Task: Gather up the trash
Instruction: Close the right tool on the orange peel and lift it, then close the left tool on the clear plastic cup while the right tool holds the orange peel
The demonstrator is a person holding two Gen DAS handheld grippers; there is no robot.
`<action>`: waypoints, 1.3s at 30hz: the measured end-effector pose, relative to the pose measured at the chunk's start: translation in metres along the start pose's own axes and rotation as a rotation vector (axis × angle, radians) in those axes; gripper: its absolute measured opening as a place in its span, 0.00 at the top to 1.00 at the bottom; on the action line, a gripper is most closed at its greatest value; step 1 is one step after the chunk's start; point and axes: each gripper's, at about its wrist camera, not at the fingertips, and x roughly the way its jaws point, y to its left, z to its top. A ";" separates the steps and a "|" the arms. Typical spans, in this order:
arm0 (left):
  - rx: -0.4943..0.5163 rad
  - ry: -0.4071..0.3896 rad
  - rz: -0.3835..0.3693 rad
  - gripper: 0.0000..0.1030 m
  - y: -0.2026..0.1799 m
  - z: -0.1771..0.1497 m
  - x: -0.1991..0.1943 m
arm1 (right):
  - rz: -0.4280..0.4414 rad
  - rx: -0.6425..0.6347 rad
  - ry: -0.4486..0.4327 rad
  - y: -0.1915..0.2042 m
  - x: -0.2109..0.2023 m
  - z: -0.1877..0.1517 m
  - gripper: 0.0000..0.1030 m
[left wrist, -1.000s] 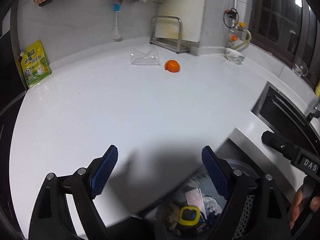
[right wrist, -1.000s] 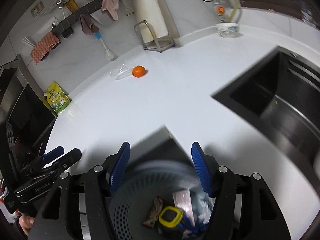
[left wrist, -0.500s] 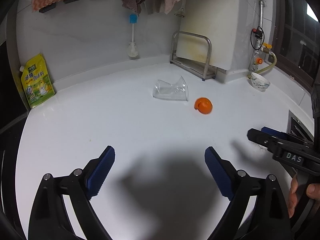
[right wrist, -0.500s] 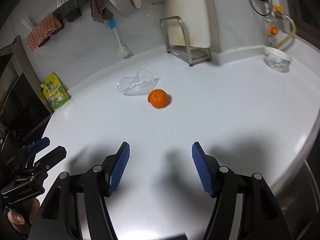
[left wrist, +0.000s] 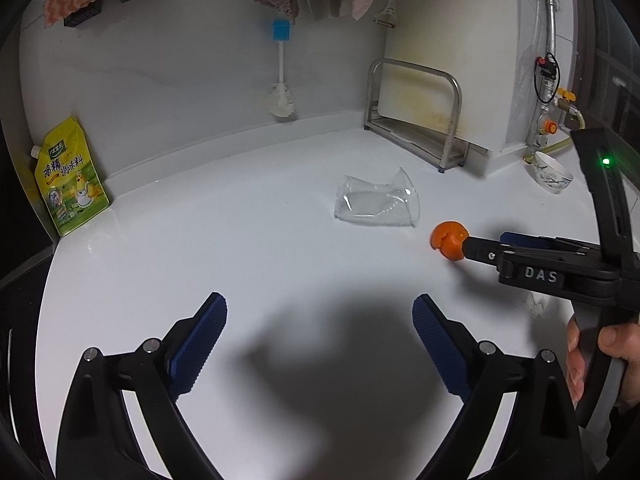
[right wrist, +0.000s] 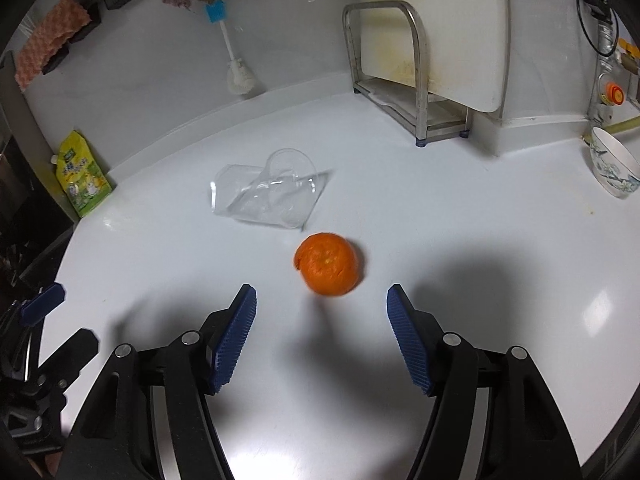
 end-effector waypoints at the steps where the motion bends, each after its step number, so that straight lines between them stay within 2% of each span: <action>1: -0.002 0.001 0.001 0.10 0.000 0.001 0.002 | 0.000 -0.005 0.008 -0.001 0.005 0.002 0.37; 5: -0.017 0.008 -0.002 0.09 0.001 0.002 0.009 | -0.039 -0.062 0.023 0.004 0.017 0.005 0.37; 12: -0.016 0.021 -0.011 0.09 -0.007 0.001 0.018 | -0.053 -0.084 0.047 0.003 0.032 0.011 0.38; 20: -0.019 0.019 -0.006 0.09 -0.015 0.006 0.022 | -0.033 -0.122 0.055 0.008 0.038 0.010 0.70; 22: -0.024 0.018 -0.003 0.09 -0.016 0.007 0.025 | -0.020 -0.114 0.051 0.005 0.036 0.009 0.75; 32: -0.046 0.011 0.043 0.09 -0.040 0.028 0.051 | -0.033 0.042 -0.047 -0.040 0.012 0.009 0.77; 39: -0.057 -0.010 0.078 0.09 -0.062 0.051 0.071 | 0.005 0.142 -0.065 -0.073 0.002 0.013 0.77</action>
